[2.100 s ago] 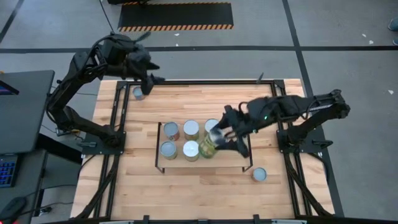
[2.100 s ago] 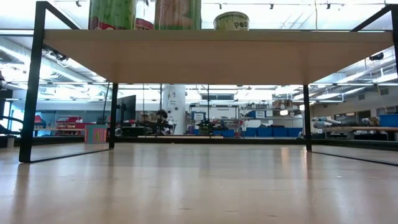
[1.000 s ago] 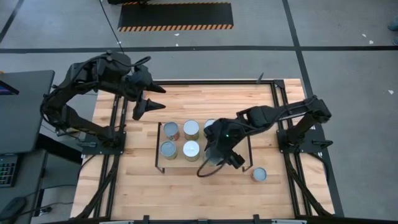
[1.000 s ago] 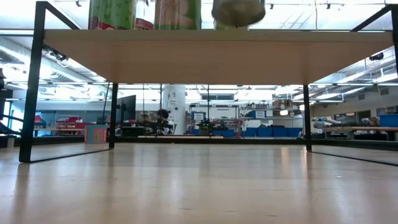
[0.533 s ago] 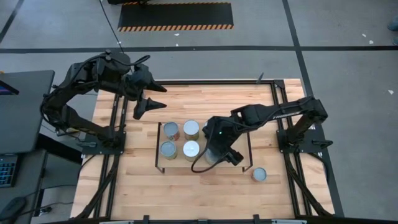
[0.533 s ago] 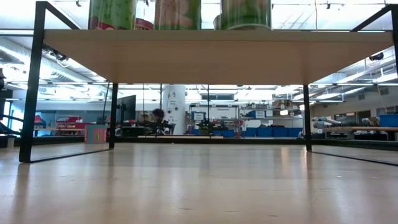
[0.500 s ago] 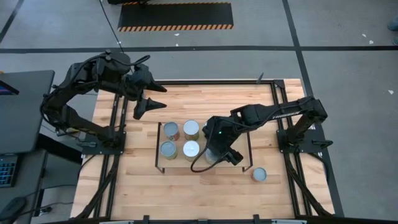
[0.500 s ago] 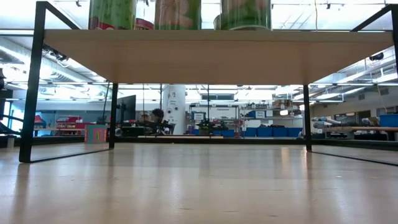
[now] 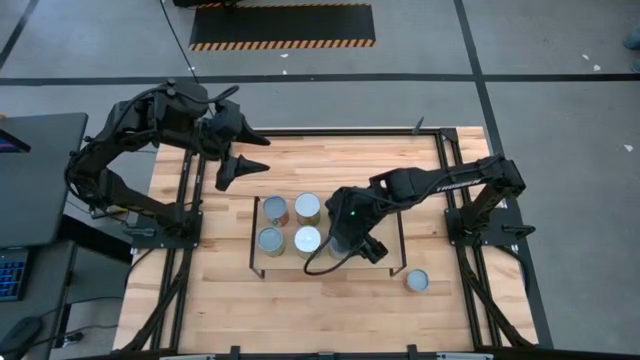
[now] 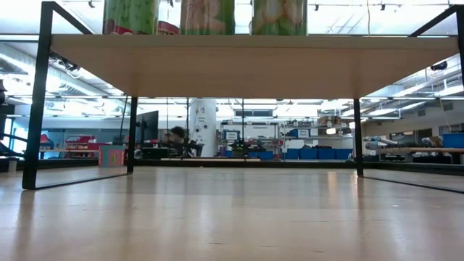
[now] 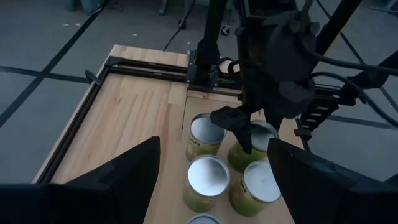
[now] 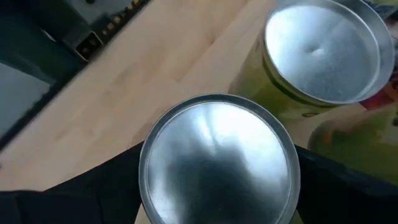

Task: Pick and place cans onto a shelf
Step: Put the canned pears on the shelf aligned with the other canned pears, then put the small canned oranges on the shelf

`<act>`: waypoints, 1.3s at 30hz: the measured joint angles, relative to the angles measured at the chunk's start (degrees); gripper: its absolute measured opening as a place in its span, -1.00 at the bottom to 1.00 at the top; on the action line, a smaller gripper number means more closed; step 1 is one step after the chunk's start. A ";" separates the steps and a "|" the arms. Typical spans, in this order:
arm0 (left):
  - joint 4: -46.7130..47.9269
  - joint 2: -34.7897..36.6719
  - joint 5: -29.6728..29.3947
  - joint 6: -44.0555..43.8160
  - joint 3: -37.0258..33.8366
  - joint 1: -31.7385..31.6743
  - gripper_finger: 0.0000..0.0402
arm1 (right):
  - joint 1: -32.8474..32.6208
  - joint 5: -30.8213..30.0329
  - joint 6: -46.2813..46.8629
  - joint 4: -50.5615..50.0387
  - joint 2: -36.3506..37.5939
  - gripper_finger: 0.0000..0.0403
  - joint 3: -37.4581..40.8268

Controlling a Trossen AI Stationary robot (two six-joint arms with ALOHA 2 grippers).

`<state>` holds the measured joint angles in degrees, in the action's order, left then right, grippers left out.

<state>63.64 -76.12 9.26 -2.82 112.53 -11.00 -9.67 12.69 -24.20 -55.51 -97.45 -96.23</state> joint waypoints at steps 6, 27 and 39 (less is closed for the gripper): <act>-0.09 0.00 0.00 -0.01 0.00 -0.01 0.51 | 0.00 -1.22 -0.01 -0.22 -0.02 0.83 0.00; 0.00 0.00 -0.02 -0.01 0.00 0.00 0.51 | -6.77 -8.43 39.90 -30.14 0.65 0.82 -18.62; 0.02 0.00 -0.02 -0.01 0.02 -0.02 0.51 | -31.63 -26.79 95.32 -34.30 2.89 0.78 -18.07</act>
<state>63.66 -76.12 9.23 -2.83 112.55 -11.03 -41.30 -14.10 71.12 -89.80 -94.56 -114.30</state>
